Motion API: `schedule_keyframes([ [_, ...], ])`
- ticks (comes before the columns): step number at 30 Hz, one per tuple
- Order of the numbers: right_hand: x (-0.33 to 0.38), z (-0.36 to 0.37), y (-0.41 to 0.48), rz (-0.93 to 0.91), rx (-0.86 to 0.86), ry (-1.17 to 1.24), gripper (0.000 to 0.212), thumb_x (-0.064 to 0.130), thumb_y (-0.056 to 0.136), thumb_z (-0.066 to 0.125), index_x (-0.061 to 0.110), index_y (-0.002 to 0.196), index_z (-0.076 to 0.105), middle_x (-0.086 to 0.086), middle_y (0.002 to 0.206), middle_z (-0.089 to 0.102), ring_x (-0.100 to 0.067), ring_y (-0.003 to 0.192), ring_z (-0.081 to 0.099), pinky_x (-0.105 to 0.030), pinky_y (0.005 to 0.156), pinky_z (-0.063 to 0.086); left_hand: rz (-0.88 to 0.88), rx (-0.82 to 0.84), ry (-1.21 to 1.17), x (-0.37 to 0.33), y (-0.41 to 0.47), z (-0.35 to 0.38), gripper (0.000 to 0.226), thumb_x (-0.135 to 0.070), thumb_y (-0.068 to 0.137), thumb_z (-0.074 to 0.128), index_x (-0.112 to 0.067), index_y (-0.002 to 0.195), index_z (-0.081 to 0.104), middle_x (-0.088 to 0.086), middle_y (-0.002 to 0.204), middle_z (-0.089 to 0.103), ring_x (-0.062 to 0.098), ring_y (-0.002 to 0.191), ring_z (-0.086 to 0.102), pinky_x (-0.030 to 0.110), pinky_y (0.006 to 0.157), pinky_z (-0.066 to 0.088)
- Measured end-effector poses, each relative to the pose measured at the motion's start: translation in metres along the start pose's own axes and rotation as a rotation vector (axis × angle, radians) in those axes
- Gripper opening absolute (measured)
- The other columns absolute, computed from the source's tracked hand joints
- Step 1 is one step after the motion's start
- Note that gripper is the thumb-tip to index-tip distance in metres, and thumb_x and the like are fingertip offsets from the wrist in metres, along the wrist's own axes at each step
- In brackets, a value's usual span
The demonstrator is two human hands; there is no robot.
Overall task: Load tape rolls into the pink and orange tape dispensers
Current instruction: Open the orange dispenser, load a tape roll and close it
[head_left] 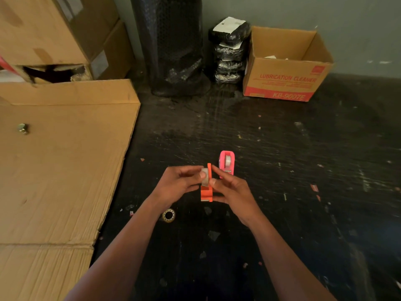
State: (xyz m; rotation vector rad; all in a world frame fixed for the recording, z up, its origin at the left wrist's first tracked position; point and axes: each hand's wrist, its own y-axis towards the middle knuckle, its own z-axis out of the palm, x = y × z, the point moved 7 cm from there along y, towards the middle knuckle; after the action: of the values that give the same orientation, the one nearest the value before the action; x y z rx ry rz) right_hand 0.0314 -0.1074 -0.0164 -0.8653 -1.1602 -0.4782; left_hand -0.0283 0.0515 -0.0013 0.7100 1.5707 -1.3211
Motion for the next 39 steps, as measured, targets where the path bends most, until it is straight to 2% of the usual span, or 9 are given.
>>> schedule_keyframes([
  [6,-0.013,-0.002,0.005,0.073,0.002,0.027,0.045,0.013,0.102,0.064,0.035,0.141,0.061,0.003,0.117,0.081,-0.016,0.112,0.077,-0.034,0.087,0.065,-0.007,0.002,0.054,0.008,0.007,-0.004,0.032,-0.021,0.091,0.076,-0.028,0.122,0.073,-0.002,0.116,0.077,0.014,0.112,0.073,0.039,0.099,0.059],
  [9,-0.022,-0.004,0.008,0.117,-0.032,0.083,0.043,0.015,0.102,0.064,0.038,0.138,0.062,0.004,0.116,0.081,-0.017,0.112,0.077,-0.037,0.089,0.064,-0.052,-0.150,0.068,0.025,0.020,-0.019,0.031,-0.038,0.095,0.071,-0.029,0.124,0.069,0.001,0.122,0.074,0.014,0.113,0.070,0.040,0.101,0.056],
  [14,-0.037,-0.010,0.016,0.205,-0.083,0.087,0.044,0.016,0.102,0.065,0.038,0.140,0.062,0.009,0.107,0.083,-0.013,0.104,0.079,-0.036,0.086,0.063,-0.124,-0.453,0.692,0.060,0.044,-0.062,0.065,-0.043,0.094,0.070,-0.018,0.151,0.050,0.013,0.145,0.061,0.026,0.130,0.060,0.038,0.101,0.051],
  [19,-0.042,-0.014,0.019,0.228,-0.105,0.095,0.046,0.015,0.102,0.064,0.034,0.143,0.060,0.010,0.105,0.083,-0.010,0.102,0.079,-0.033,0.082,0.064,-0.168,-0.374,0.954,0.071,0.059,-0.059,0.077,-0.053,0.095,0.065,-0.015,0.157,0.041,0.017,0.152,0.053,0.031,0.137,0.054,0.043,0.106,0.050],
  [24,-0.044,-0.013,0.020,0.229,-0.096,0.086,0.046,0.014,0.102,0.064,0.032,0.145,0.059,0.012,0.104,0.083,-0.009,0.101,0.079,-0.031,0.079,0.065,-0.123,-0.341,0.994,0.067,0.065,-0.048,0.052,-0.044,0.098,0.064,-0.020,0.143,0.056,0.012,0.130,0.067,0.025,0.110,0.068,0.037,0.090,0.058],
  [27,-0.043,-0.012,0.019,0.229,-0.096,0.095,0.046,0.014,0.102,0.064,0.031,0.145,0.059,0.010,0.105,0.083,-0.010,0.101,0.079,-0.029,0.077,0.065,-0.116,-0.316,0.874,0.066,0.065,-0.048,0.045,-0.038,0.097,0.067,-0.023,0.139,0.060,0.006,0.124,0.072,0.021,0.105,0.070,0.036,0.086,0.060],
  [30,-0.040,-0.013,0.018,0.220,-0.109,0.085,0.046,0.015,0.102,0.064,0.031,0.145,0.059,0.008,0.107,0.083,-0.012,0.102,0.079,-0.030,0.078,0.065,-0.080,-0.270,0.512,0.059,0.059,-0.042,0.048,-0.036,0.095,0.072,-0.027,0.141,0.060,-0.003,0.123,0.070,0.012,0.099,0.069,0.029,0.078,0.060],
  [34,-0.033,-0.015,0.016,0.187,-0.126,0.087,0.044,0.016,0.102,0.064,0.032,0.143,0.061,0.000,0.116,0.082,-0.016,0.107,0.079,-0.035,0.084,0.065,-0.061,-0.163,-0.025,0.044,0.041,-0.023,0.043,-0.016,0.096,0.071,-0.022,0.138,0.064,0.004,0.116,0.076,0.022,0.108,0.075,0.044,0.093,0.062],
  [39,-0.020,-0.016,0.015,0.126,-0.115,0.087,0.045,0.017,0.103,0.063,0.029,0.146,0.060,0.001,0.117,0.081,-0.017,0.111,0.077,-0.045,0.098,0.061,-0.006,-0.063,-0.175,0.023,0.020,-0.007,0.041,-0.013,0.096,0.070,-0.021,0.135,0.065,0.009,0.118,0.078,0.019,0.105,0.078,0.037,0.088,0.064],
])
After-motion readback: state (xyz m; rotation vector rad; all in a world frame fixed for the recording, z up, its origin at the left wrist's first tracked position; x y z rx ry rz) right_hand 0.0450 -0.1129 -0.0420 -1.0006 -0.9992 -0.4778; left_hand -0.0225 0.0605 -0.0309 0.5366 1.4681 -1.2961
